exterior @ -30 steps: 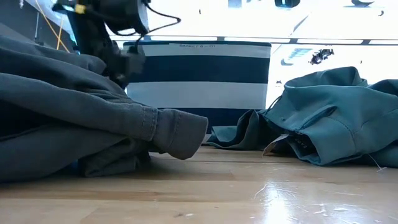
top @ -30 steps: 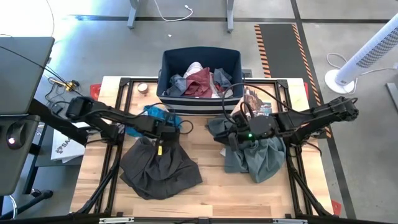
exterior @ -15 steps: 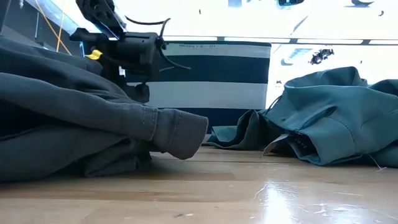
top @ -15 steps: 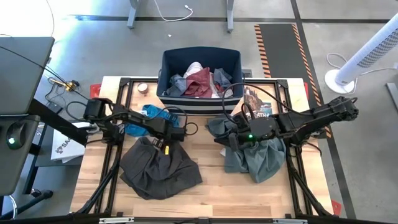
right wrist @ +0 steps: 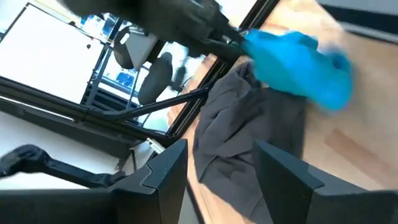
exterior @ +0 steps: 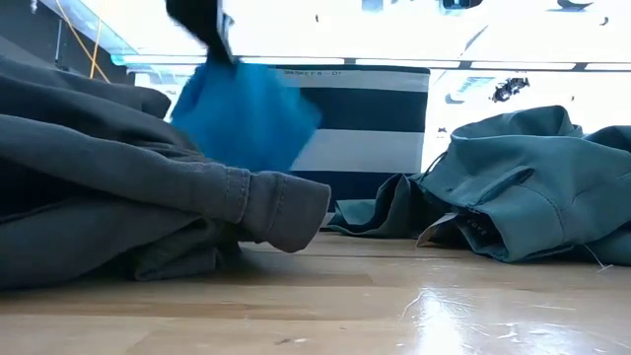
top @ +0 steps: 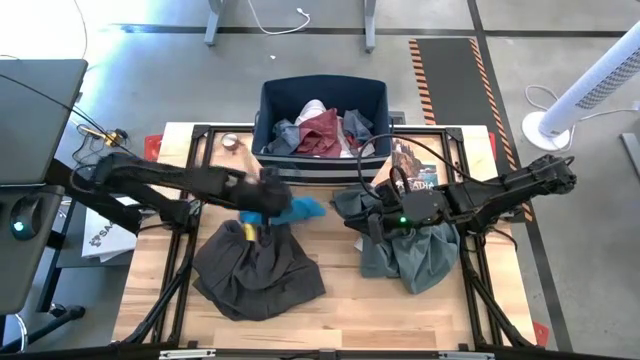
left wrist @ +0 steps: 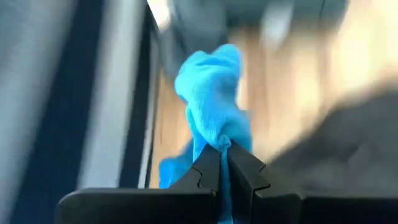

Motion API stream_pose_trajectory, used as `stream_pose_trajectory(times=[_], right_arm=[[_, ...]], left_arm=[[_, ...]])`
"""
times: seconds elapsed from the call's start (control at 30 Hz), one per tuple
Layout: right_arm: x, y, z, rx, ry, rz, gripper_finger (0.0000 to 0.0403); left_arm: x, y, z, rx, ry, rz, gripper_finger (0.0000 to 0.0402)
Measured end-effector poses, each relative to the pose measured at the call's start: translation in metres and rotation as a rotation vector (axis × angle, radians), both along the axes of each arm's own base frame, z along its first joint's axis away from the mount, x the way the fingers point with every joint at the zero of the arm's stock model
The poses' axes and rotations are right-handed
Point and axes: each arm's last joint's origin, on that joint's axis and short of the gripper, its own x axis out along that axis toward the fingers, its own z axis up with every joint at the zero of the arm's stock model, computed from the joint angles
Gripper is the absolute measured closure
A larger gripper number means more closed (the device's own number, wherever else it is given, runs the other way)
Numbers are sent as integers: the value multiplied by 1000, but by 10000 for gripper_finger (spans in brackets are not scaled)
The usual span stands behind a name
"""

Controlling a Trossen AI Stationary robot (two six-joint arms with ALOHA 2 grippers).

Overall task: Sort clothes
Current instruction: Put the blue short into the blue laundry bin

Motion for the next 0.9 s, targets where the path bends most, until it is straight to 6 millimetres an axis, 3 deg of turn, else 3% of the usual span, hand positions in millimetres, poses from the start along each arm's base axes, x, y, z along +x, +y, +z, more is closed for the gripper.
stream_pose_trajectory(times=[0.17,0.3,0.47,0.9], right_arm=[[0,-1,0,-68,-4,-6,225],[1,-1,4,-128,-37,9,225],[3,0,9,-176,-91,29,225],[8,-16,10,-161,-101,38,225]], left_arm=[[-38,0,77,-180,-406,85,399],[-63,3,106,-274,-615,105,400],[-76,6,119,-288,-738,172,400],[-69,8,125,-258,-824,239,401]])
